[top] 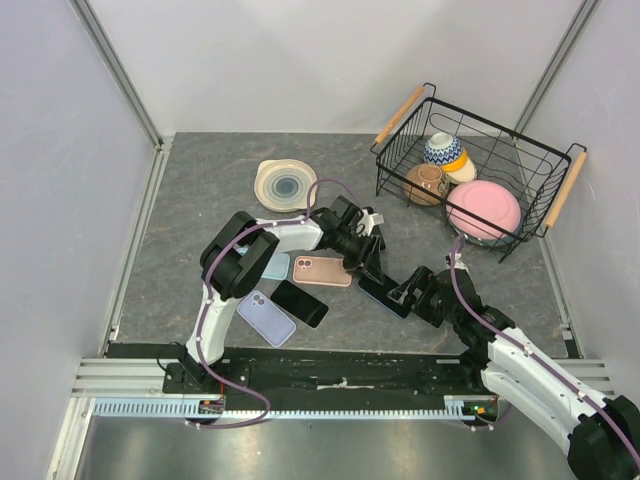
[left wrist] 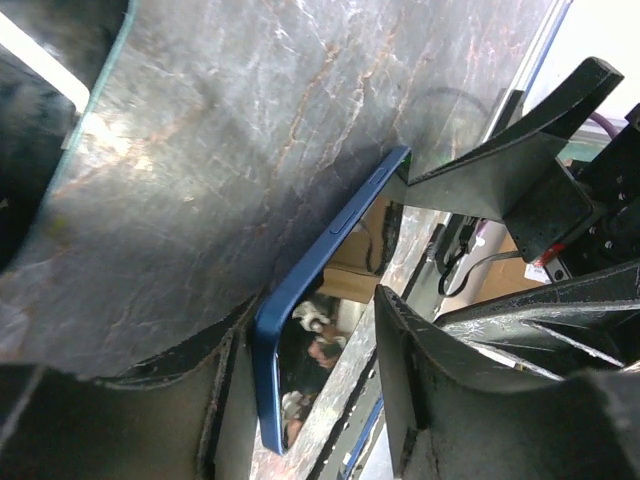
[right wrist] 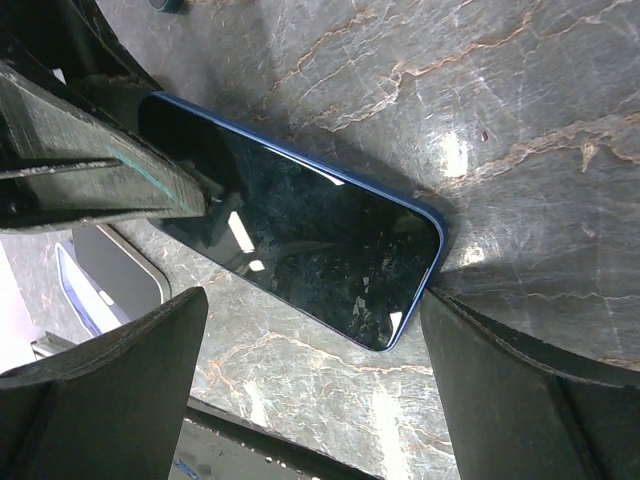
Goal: Put the phone into the phone case
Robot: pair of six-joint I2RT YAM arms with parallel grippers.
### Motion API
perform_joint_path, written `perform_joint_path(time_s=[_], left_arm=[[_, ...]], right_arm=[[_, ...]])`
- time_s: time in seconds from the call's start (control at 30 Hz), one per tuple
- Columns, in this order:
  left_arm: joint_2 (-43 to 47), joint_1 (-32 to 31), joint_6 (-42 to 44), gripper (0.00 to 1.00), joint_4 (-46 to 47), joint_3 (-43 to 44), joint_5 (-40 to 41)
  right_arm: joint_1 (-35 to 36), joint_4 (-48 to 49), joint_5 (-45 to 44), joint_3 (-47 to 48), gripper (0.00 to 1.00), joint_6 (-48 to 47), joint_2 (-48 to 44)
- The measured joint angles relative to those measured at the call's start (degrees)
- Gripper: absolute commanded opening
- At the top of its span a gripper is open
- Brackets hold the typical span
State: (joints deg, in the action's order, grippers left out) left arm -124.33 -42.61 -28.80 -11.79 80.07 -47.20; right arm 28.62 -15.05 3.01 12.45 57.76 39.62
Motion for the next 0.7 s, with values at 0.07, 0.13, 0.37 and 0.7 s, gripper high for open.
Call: perform_joint_path(time_s=[0.07,0.13,0.37,0.7], left_arm=[[0.2,-0.3,-0.4,0.4,1.0,-0.8,-0.8],[0.6,-0.5,-0.6,0.25,1.6,-1.4,-1.3],[3.0,-0.9,-2.2,0.02,2.7,-1.6,-4.3],[7.9,-1.4,2.6,0.02,-7.7,2.4,6.9]], right_arm=[[0.0,0.0,0.1,-0.2,0.95,0.1,-0.7],[0.0,0.0,0.1,-0.3,0.95,0.1,-1.0],[0.0,0.2,0.5,-0.3,0.98,-0.2,-0.6],[0.0,-5.4,-0.4,7.3,0.98,-5.3,0.4]])
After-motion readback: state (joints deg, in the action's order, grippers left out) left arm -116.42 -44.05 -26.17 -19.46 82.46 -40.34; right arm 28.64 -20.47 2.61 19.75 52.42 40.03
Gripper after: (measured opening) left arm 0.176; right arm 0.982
